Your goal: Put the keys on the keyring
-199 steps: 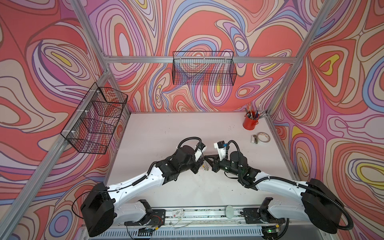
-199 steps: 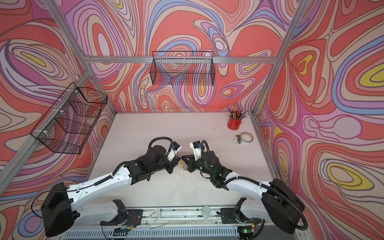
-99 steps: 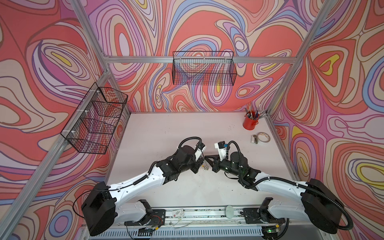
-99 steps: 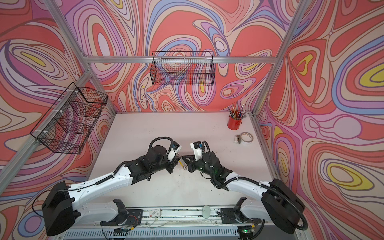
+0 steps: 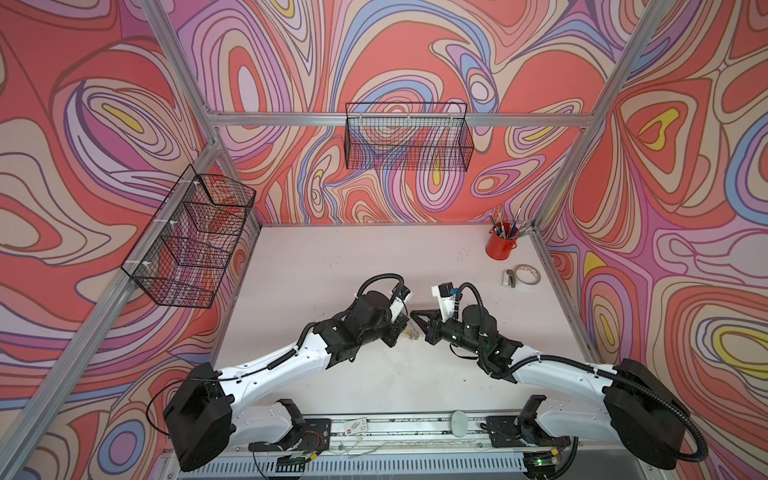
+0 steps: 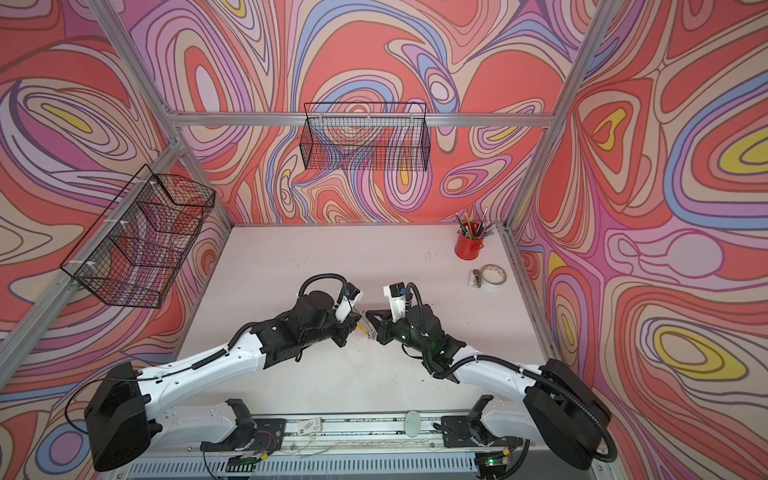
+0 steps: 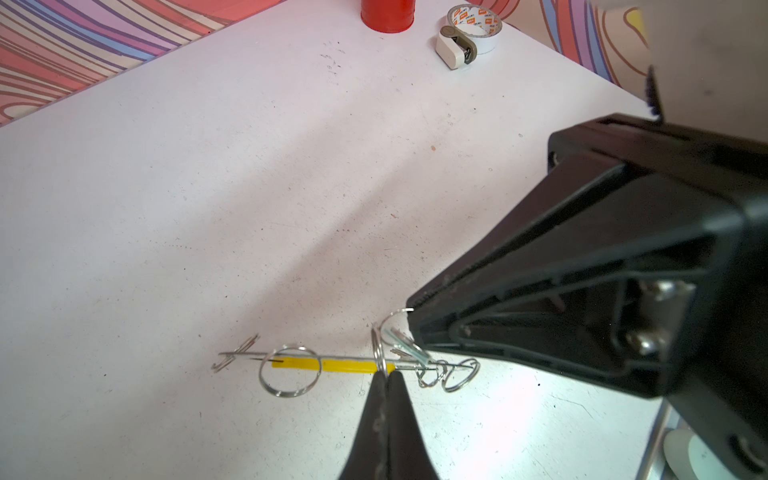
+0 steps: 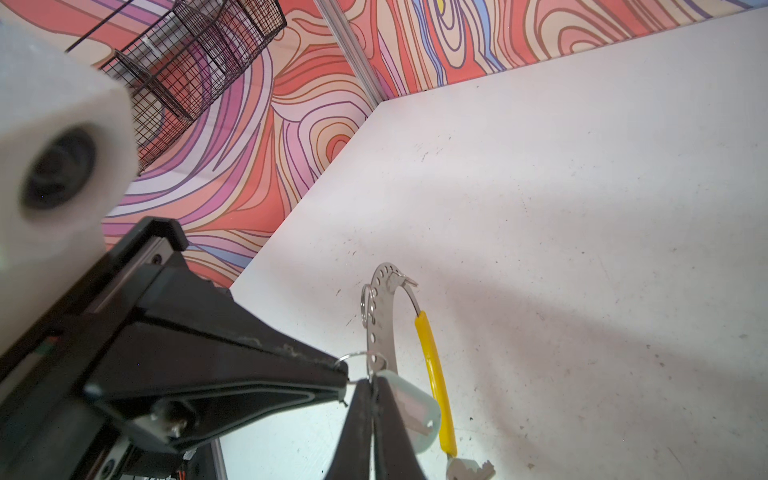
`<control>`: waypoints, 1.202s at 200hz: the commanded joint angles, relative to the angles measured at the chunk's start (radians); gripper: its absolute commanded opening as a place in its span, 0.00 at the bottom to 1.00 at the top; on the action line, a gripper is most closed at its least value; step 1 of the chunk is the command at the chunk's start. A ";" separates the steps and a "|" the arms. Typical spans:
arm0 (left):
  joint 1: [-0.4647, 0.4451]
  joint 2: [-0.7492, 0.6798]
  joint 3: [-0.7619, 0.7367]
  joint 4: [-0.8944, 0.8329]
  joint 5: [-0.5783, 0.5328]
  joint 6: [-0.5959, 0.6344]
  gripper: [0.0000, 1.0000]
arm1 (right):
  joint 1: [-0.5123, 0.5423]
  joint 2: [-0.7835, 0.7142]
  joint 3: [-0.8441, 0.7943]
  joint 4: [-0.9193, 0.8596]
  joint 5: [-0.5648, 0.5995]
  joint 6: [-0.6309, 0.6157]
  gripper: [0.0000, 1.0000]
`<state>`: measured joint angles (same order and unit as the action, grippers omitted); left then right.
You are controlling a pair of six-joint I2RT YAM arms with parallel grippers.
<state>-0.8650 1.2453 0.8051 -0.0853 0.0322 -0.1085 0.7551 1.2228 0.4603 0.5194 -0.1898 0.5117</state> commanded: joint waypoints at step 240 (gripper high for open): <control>-0.011 -0.002 0.013 0.030 0.035 -0.009 0.00 | 0.012 0.028 0.020 0.003 0.050 0.017 0.00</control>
<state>-0.8650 1.2572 0.8051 -0.0849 0.0368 -0.1097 0.7628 1.2346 0.4603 0.5156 -0.1787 0.5144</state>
